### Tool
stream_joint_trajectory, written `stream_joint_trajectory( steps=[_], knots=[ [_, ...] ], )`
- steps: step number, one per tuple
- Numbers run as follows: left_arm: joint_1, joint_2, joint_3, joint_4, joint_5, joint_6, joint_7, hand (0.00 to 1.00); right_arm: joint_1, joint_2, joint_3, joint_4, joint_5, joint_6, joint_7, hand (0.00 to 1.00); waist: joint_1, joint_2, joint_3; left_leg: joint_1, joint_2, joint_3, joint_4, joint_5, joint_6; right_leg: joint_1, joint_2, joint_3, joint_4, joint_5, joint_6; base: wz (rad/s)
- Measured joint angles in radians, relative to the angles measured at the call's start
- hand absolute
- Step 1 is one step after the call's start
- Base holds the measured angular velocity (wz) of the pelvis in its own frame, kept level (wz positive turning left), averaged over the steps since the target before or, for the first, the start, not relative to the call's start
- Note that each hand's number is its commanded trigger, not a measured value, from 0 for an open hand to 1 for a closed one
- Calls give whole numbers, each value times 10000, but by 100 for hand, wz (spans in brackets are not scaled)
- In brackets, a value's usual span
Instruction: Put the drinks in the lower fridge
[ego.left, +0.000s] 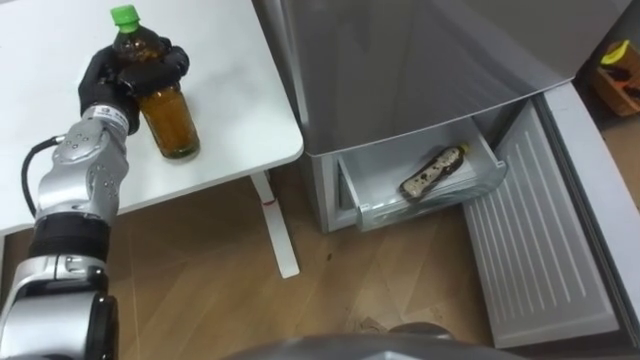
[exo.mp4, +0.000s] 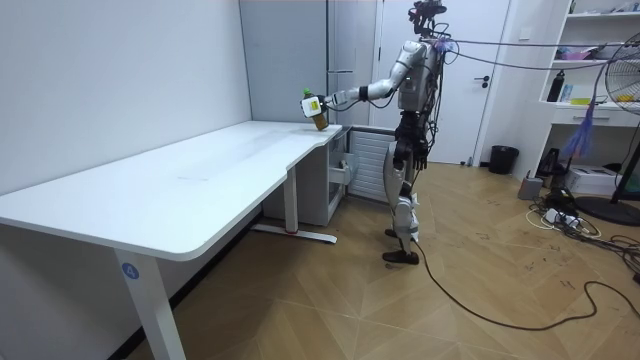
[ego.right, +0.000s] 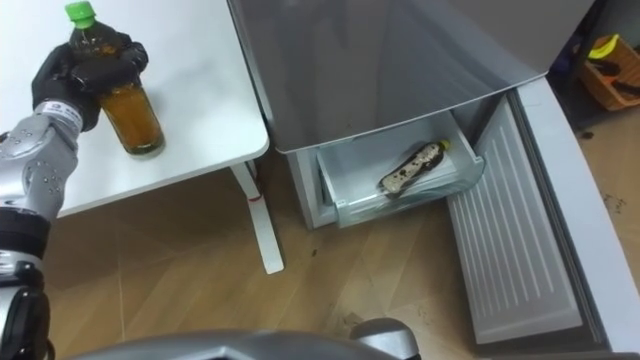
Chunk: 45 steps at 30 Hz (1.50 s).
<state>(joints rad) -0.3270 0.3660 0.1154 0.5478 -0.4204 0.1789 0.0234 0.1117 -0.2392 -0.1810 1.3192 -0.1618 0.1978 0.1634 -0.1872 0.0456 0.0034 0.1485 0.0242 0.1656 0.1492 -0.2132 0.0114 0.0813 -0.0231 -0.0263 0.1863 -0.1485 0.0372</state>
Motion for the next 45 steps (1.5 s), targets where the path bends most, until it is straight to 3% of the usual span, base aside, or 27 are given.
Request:
stream_joint_trajectory(
  steps=[6,19,22,27,34,40,45],
  knots=[
    [-85,0,0,-6,13,166,-59,100,-19,1,14,113,7,1,20,0,8,-5,1,-24,1,-46,23,0,0,0,-4,-25,5,0,0,0],
    [-78,-11,-1,-220,341,172,-41,100,-19,9,33,129,-1,-12,0,0,71,-73,17,-65,5,-98,32,-2,-3,32,-10,-64,6,0,0,1],
    [146,-88,-26,-1243,404,172,53,100,-62,29,129,86,-8,-17,-6,0,100,-106,29,-188,-9,-330,118,-1,-1,39,-45,-250,20,-2,3,20],
    [174,-273,-29,-2242,409,170,325,100,-149,28,691,59,-51,-42,-72,0,553,-126,37,-203,-2,-399,134,-1,-3,75,-43,-364,-14,-6,3,8],
    [1440,-784,-19,-3931,439,239,557,100,-243,36,822,-25,-56,2,-15,0,917,-185,19,-235,-37,-830,186,4,-8,253,-97,-701,-14,-64,3,16],
    [2569,-936,3,-5602,625,266,673,100,-251,84,954,-19,-34,0,-9,0,1358,-243,9,-367,-54,-1100,337,13,-22,260,-163,-1196,-25,-109,-33,14],
    [2930,-1224,-2,-6308,586,266,828,100,-485,105,1338,113,-8,20,-3,0,1485,-462,12,-502,-203,-1502,527,14,-21,481,-283,-1548,-149,-263,-86,25]
  ],
)
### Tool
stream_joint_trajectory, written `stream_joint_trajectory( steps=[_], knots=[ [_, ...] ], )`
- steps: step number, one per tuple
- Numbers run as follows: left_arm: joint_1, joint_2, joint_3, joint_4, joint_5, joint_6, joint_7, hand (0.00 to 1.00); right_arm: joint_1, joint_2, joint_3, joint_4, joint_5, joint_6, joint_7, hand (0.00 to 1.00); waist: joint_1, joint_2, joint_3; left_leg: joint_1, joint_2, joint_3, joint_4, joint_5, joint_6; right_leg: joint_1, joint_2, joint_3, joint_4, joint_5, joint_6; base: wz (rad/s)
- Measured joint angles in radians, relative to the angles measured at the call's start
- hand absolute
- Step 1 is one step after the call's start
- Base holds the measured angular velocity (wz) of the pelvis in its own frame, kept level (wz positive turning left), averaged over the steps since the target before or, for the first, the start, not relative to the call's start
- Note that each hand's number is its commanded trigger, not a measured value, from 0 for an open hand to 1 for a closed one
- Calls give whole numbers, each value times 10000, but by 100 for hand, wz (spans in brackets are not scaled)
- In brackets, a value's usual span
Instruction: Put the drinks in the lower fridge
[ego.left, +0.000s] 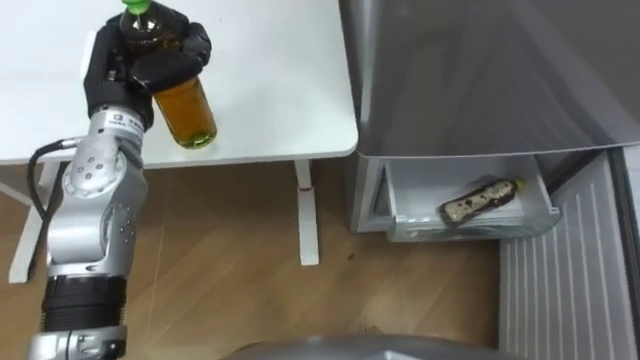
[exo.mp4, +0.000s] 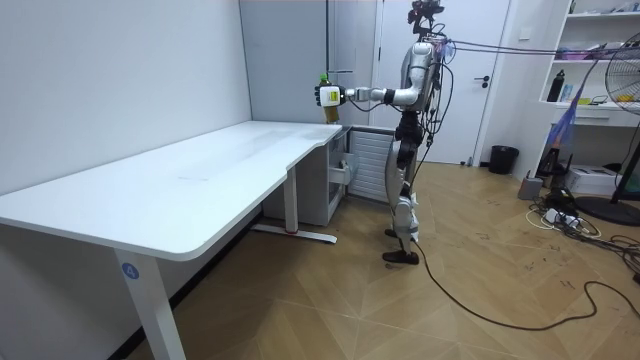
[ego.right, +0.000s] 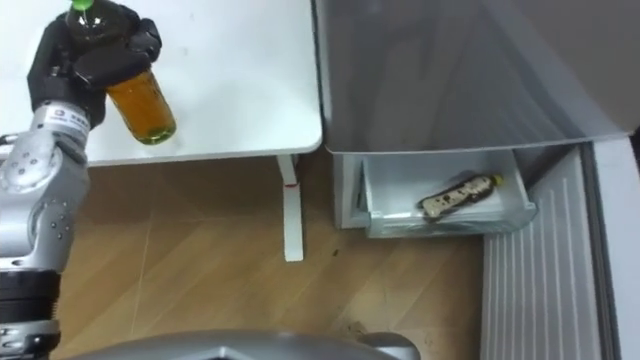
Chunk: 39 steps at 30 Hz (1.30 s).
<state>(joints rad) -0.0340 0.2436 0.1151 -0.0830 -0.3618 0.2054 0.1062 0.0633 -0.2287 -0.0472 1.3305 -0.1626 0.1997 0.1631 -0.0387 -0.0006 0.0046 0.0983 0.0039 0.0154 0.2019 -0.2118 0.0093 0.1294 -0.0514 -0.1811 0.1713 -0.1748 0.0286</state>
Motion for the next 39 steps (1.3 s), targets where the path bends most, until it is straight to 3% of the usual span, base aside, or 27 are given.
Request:
stream_joint_trajectory(
  steps=[5,9,14,16,22,25,33,39],
  knots=[
    [115,-162,-101,-155,15,0,-96,100,-248,27,289,-188,-58,3,7,0,232,-107,-36,-175,-34,-233,100,4,-11,42,-10,-184,-50,-52,-28,16],
    [427,-314,-236,-655,2,1,-447,100,-380,31,636,-590,226,-48,-13,0,375,-72,-51,-402,-46,-340,301,7,-17,-62,-18,-389,-57,-47,-36,14],
    [565,-393,-739,-1004,-1167,3,-812,100,-389,58,1289,-731,1008,-170,-239,0,732,-71,-44,-401,-44,-408,303,8,-21,-10,-25,-470,-44,-48,-36,5],
    [737,-424,-952,-1000,-1223,3,-1095,100,-396,77,1445,-798,980,-200,-340,0,726,-83,-37,-405,-71,-558,301,9,-21,47,-57,-658,-48,-55,-26,17],
    [1712,-653,-1430,-775,-1593,5,-1632,100,-442,162,1648,-1034,927,-200,-463,0,765,-241,42,-543,-132,-586,297,19,-25,-92,-105,-642,-20,-141,-25,2],
    [1803,-692,-1793,-408,-1601,5,-1629,100,-485,206,2084,-1290,805,-205,-581,0,829,-356,68,-671,-134,-572,342,18,-24,-196,-105,-635,-22,-139,-25,0],
    [1806,-688,-2393,108,-1955,1,-1698,100,-650,99,2659,-1848,333,-256,-439,0,854,-357,67,-726,-133,-586,353,18,-25,-235,-112,-685,-8,-135,-26,0],
    [1806,-775,-2472,755,-2639,-23,-2014,100,-646,112,2807,-2541,346,-296,19,0,722,-373,75,-726,-130,-572,352,18,-25,-238,-115,-680,9,-135,-26,0]
  ],
)
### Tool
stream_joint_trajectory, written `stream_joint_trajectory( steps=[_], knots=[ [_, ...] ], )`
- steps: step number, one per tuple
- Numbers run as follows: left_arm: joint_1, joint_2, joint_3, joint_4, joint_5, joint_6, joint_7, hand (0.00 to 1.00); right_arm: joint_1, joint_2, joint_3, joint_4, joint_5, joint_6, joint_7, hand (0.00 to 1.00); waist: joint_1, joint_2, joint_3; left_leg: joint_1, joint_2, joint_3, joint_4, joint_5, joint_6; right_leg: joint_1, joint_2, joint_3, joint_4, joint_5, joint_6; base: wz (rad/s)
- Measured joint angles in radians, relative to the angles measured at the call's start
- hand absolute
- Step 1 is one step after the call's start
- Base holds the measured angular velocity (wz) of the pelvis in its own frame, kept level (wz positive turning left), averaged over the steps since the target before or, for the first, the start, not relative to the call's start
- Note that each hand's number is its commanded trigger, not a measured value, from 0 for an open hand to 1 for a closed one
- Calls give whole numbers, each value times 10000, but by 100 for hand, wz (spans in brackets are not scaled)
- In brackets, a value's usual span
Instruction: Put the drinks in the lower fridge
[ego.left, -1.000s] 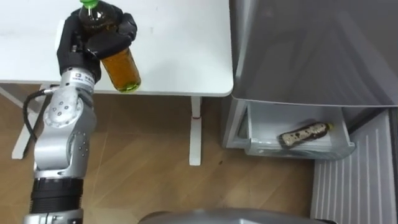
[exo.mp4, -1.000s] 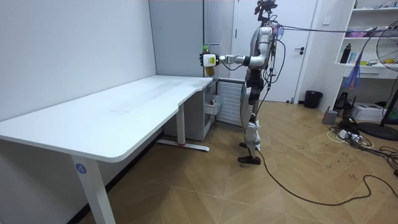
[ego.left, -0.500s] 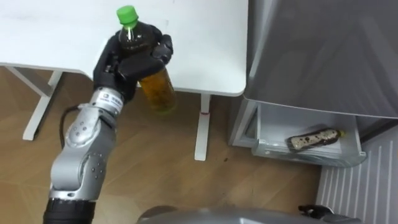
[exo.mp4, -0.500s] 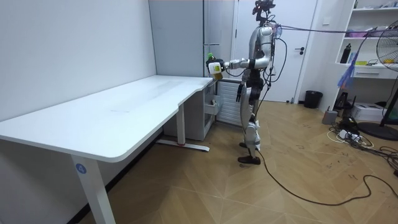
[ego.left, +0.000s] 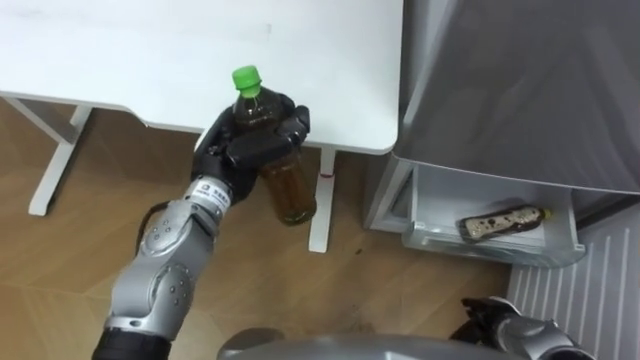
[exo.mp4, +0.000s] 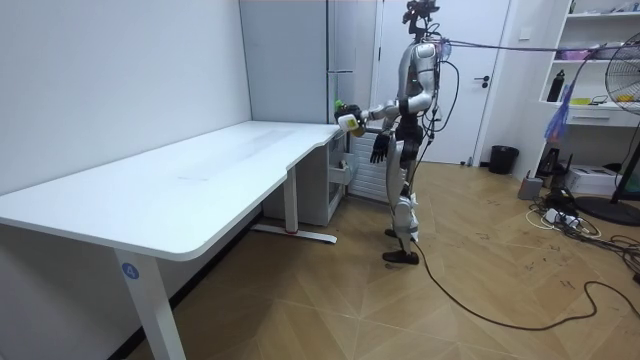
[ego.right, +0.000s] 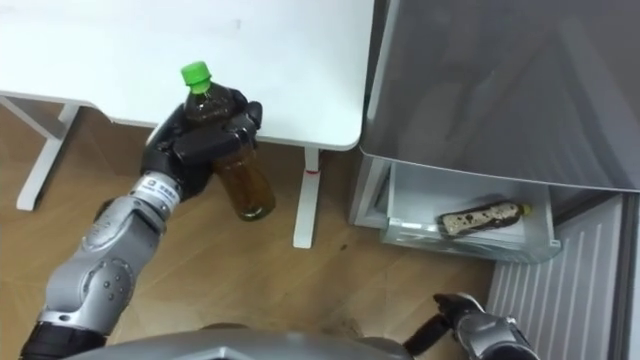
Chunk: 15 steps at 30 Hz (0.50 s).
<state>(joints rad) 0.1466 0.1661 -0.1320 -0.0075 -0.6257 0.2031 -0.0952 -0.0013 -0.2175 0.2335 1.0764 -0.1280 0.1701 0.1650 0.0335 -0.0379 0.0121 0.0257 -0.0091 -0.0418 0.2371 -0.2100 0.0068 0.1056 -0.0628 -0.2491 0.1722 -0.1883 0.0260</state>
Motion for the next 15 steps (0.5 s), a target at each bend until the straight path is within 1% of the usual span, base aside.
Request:
stream_joint_trajectory(
  steps=[2,4,7,10,13,15],
  knots=[
    [-2,1,-19,46,-36,-3,-7,100,3,52,9,-163,27,-24,167,0,-10,-11,4,4,5,2,6,0,0,-5,1,9,17,1,-2,0],
    [-3,46,-98,136,-37,-17,-7,100,30,165,12,-576,102,-72,492,0,-17,-8,5,16,13,13,6,-1,-1,-13,-1,29,84,1,-1,0],
    [-2,38,-162,251,-35,-17,-9,100,44,293,85,-1197,142,-85,918,0,-13,-6,7,28,21,29,9,-1,-1,-21,-5,38,150,0,-1,0],
    [6,69,-320,266,-30,-17,-29,100,171,326,95,-2352,102,-97,1452,0,-37,-18,7,33,13,63,7,-1,0,-23,-19,55,179,0,-1,0],
    [6,107,-395,265,-22,-17,-29,100,456,333,94,-3770,93,-112,1898,0,-60,-76,-29,123,9,67,8,1,2,18,-24,54,182,0,0,0],
    [6,118,-422,265,-21,-17,-29,100,587,336,93,-4176,93,-104,2061,0,-60,-89,-34,164,7,81,5,0,2,60,-30,56,174,0,0,0]
  ],
)
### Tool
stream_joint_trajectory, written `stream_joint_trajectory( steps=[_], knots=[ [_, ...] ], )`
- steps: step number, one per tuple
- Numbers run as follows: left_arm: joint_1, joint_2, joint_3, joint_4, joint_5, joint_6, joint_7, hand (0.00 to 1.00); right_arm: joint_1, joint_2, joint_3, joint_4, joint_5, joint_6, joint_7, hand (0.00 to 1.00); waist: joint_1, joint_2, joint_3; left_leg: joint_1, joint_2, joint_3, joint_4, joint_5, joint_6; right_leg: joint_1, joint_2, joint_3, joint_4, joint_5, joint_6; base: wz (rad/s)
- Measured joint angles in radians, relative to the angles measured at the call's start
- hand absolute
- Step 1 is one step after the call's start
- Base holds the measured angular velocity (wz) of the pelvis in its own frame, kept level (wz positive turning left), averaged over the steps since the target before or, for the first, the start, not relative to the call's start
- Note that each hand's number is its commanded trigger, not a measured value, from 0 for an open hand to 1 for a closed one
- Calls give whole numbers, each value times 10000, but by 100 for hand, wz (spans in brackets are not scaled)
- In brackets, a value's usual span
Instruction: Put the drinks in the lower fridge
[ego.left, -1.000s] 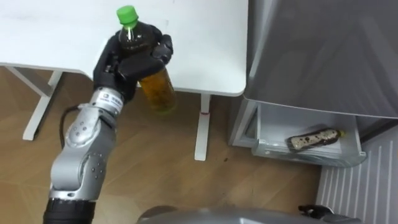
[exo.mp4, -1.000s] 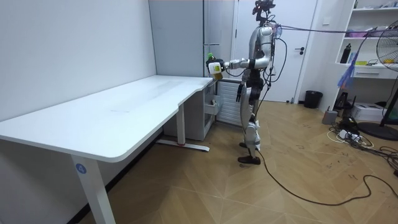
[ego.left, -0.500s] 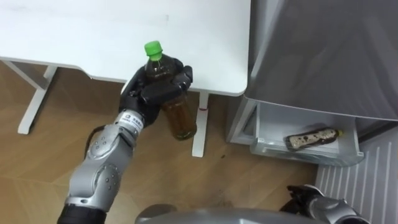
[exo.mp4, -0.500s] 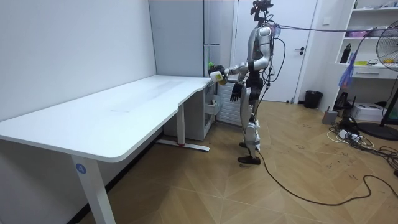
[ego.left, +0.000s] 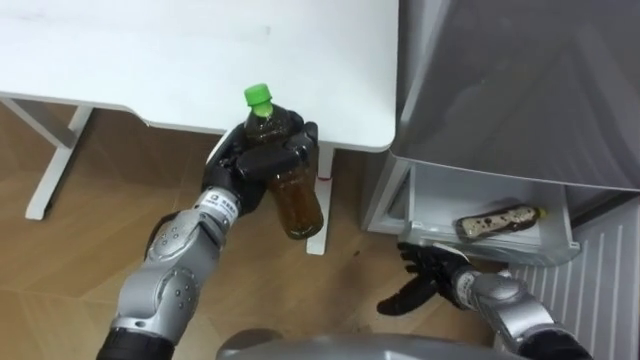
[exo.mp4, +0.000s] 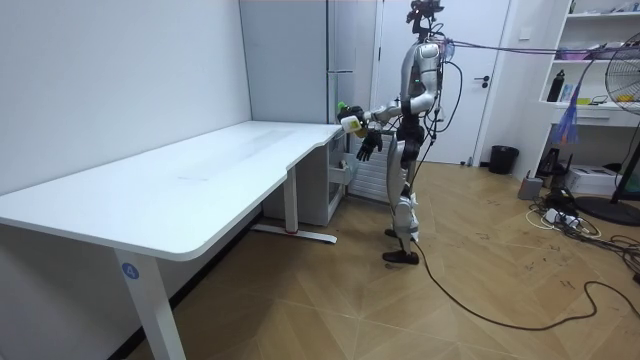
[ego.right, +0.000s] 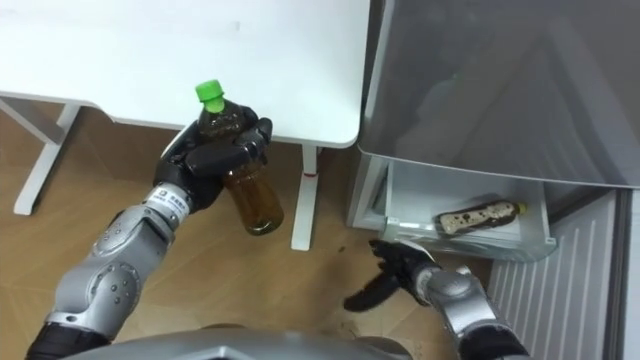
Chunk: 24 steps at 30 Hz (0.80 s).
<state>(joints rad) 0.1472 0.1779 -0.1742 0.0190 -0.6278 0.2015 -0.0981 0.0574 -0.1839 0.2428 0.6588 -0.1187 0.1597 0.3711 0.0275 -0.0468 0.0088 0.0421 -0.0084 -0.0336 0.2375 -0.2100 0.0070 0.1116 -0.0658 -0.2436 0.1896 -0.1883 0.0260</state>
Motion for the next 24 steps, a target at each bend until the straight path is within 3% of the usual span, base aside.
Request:
stream_joint_trajectory(
  steps=[13,24],
  knots=[
    [0,133,-61,17,123,-15,-299,100,142,87,2,-1608,-308,62,1584,0,-152,-27,27,85,16,74,-1,-8,6,52,12,63,1,1,0,-1],
    [15,175,-500,17,549,-30,-424,100,172,57,194,-2265,1499,181,3249,0,-185,64,89,142,44,243,-41,-8,8,-59,19,297,157,0,1,-5]
  ],
)
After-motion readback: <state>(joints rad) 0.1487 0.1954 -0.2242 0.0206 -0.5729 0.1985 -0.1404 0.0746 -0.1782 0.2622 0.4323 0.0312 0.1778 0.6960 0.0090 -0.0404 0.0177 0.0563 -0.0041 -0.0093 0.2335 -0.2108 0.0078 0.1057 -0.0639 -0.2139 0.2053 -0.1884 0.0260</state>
